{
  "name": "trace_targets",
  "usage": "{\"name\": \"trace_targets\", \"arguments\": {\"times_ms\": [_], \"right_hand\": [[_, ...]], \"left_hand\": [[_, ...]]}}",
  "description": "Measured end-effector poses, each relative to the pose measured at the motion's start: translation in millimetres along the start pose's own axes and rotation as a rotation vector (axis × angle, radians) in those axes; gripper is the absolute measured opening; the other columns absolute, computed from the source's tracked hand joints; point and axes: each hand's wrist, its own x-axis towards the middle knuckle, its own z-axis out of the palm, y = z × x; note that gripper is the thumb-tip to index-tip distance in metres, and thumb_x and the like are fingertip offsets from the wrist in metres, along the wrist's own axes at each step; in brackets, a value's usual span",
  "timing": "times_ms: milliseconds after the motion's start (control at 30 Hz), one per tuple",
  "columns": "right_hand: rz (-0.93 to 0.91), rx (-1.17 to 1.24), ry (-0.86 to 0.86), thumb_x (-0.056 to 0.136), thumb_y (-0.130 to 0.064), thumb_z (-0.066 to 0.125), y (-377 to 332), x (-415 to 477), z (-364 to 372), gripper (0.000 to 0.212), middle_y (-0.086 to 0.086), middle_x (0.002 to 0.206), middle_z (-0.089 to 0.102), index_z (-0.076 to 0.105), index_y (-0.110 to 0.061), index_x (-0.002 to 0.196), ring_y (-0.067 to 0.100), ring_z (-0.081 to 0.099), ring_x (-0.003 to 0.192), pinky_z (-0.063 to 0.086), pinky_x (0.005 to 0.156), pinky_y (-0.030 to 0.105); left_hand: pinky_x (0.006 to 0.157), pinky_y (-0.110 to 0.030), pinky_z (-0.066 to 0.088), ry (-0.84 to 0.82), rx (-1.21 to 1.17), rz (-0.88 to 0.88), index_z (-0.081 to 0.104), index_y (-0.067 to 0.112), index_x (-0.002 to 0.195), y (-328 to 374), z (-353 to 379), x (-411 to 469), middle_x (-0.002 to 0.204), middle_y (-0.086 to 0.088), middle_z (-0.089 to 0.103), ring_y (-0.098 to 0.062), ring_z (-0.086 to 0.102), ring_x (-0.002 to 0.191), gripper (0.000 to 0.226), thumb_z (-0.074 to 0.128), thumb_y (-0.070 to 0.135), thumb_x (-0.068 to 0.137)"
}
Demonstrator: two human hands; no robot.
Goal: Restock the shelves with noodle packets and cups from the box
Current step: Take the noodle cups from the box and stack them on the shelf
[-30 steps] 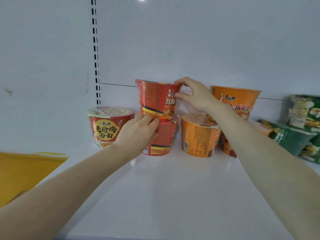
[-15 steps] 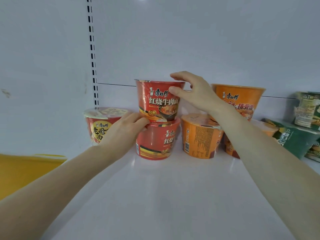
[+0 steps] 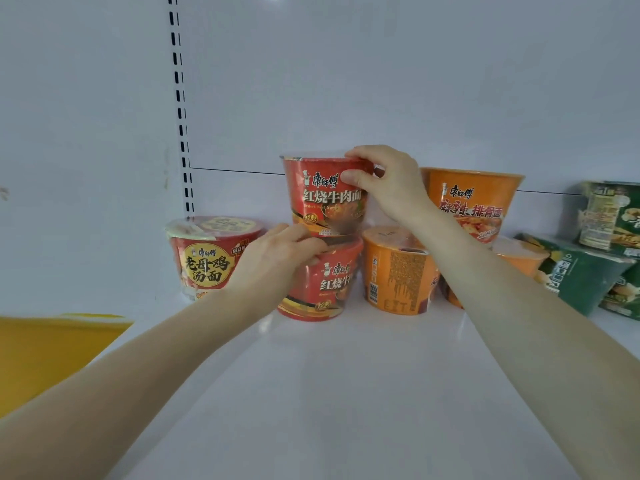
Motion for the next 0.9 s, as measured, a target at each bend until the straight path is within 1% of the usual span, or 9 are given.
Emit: {"name": "trace_targets", "arguments": {"times_ms": [133,233,300,367,433,567,700,800,900], "right_hand": [[0.025,0.027,0.020,0.086,-0.022,0.063,-1,-1,0,0.034,0.003,0.121,0.060,0.060,-0.012,0.117,0.003,0.047,0.101,0.035,0.068,-0.006],[0.026,0.029,0.028,0.086,-0.022,0.062,-3,-3,4,0.033,0.003,0.119,0.061,0.061,-0.011,0.117,0.003,0.048,0.100,0.036,0.068,-0.006],[0.032,0.025,0.036,0.086,-0.022,0.062,-3,-3,6,0.032,0.003,0.118,0.061,0.061,-0.011,0.116,0.004,0.048,0.098,0.036,0.066,-0.007],[0.034,0.017,0.042,0.087,-0.022,0.061,-3,-3,7,0.030,0.003,0.117,0.062,0.061,-0.012,0.115,0.004,0.049,0.097,0.036,0.065,-0.006],[0.037,0.009,0.049,0.087,-0.023,0.061,-2,-3,7,0.030,0.002,0.117,0.062,0.061,-0.013,0.115,0.003,0.049,0.097,0.037,0.066,-0.002],[0.037,0.003,0.075,0.087,-0.023,0.061,-2,-3,5,0.031,0.003,0.119,0.062,0.061,-0.011,0.116,0.005,0.050,0.100,0.037,0.074,0.003],[0.040,0.002,0.090,0.087,-0.023,0.061,-3,-3,4,0.031,0.004,0.119,0.062,0.061,-0.011,0.115,0.006,0.051,0.101,0.038,0.076,0.005],[0.042,-0.007,0.092,0.087,-0.024,0.061,-3,-3,5,0.032,0.004,0.120,0.062,0.061,-0.011,0.116,0.005,0.050,0.102,0.037,0.076,0.005],[0.040,-0.020,0.099,0.088,-0.024,0.060,-4,-3,5,0.032,0.005,0.121,0.062,0.060,-0.010,0.117,0.009,0.053,0.106,0.036,0.076,0.004]], "left_hand": [[0.060,-0.029,0.047,-0.025,-0.117,-0.080,0.068,0.009,0.092,-18,-5,-8,0.085,-0.007,0.067,-0.028,0.064,0.069,0.032,0.041,0.024,0.085],[0.070,-0.030,0.045,-0.001,-0.151,-0.111,0.065,0.007,0.099,-20,-6,-7,0.091,-0.010,0.064,-0.025,0.058,0.077,0.019,0.055,0.018,0.089],[0.071,-0.030,0.042,0.021,-0.138,-0.119,0.064,0.008,0.106,-17,-5,-7,0.092,-0.008,0.061,-0.020,0.053,0.079,0.027,0.062,0.027,0.087],[0.068,-0.028,0.040,0.005,-0.112,-0.103,0.065,0.009,0.109,-16,-3,-6,0.090,-0.012,0.059,-0.026,0.057,0.079,0.031,0.060,0.031,0.087],[0.070,-0.027,0.040,-0.019,-0.127,-0.109,0.065,0.008,0.108,-17,-2,-5,0.095,-0.016,0.059,-0.030,0.059,0.085,0.027,0.054,0.026,0.091],[0.075,-0.020,0.034,-0.098,-0.189,-0.163,0.057,0.006,0.112,-21,-3,0,0.109,-0.012,0.058,-0.024,0.055,0.099,0.023,0.045,0.018,0.096],[0.084,-0.027,0.038,-0.099,-0.142,-0.136,0.055,0.011,0.123,-17,-4,1,0.121,-0.012,0.059,-0.030,0.055,0.108,0.031,0.048,0.009,0.094],[0.082,-0.030,0.042,-0.081,-0.174,-0.158,0.058,0.007,0.117,-19,0,2,0.115,-0.013,0.061,-0.032,0.057,0.104,0.026,0.051,0.013,0.093],[0.075,-0.025,0.041,-0.080,-0.238,-0.218,0.059,0.005,0.110,-23,6,5,0.110,-0.012,0.061,-0.021,0.055,0.095,0.023,0.053,0.018,0.092]]}}
